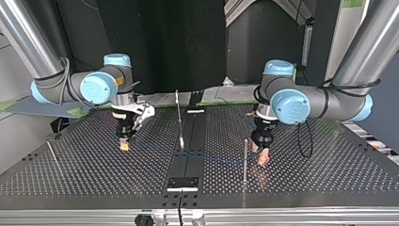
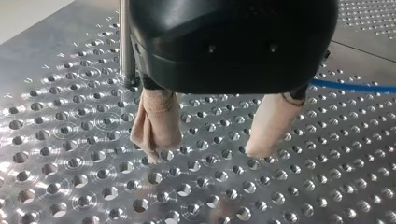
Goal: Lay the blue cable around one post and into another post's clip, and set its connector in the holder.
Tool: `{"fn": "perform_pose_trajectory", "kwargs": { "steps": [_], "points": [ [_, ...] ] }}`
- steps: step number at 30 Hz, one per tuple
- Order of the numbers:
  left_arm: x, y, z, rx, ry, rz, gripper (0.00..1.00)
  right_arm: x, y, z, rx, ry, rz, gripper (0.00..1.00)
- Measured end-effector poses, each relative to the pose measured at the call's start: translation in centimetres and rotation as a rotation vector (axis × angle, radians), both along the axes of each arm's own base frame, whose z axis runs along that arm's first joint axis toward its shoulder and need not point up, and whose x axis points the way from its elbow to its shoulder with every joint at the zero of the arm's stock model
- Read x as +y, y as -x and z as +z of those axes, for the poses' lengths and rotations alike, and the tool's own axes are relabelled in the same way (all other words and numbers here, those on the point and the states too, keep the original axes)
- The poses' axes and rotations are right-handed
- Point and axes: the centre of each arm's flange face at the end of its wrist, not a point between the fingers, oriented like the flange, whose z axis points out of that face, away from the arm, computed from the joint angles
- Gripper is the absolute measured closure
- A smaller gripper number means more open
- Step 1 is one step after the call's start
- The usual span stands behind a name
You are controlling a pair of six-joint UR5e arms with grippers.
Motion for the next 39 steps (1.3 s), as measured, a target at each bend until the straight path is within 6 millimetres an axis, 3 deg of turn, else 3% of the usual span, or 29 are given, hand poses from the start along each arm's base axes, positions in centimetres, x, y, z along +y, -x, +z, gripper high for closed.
{"fn": "perform_pose_trajectory", "kwargs": {
  "steps": [14, 25, 39],
  "points": [
    [0.5, 0.6, 1.6, -0.031, 0.001, 0.049, 0.0, 0.6, 0.4, -13.5, 0.097, -0.093, -0.015, 0.99],
    [0.3, 0.4, 1.8, -0.051, 0.007, 0.041, 0.0, 2.2, 3.2, -24.6, 0.198, -0.175, -0.085, 0.99],
    [0.3, 0.4, 1.8, -0.051, 0.007, 0.04, 0.0, 6.3, 7.0, -35.7, 0.273, -0.278, -0.172, 0.99]
  ]
}}
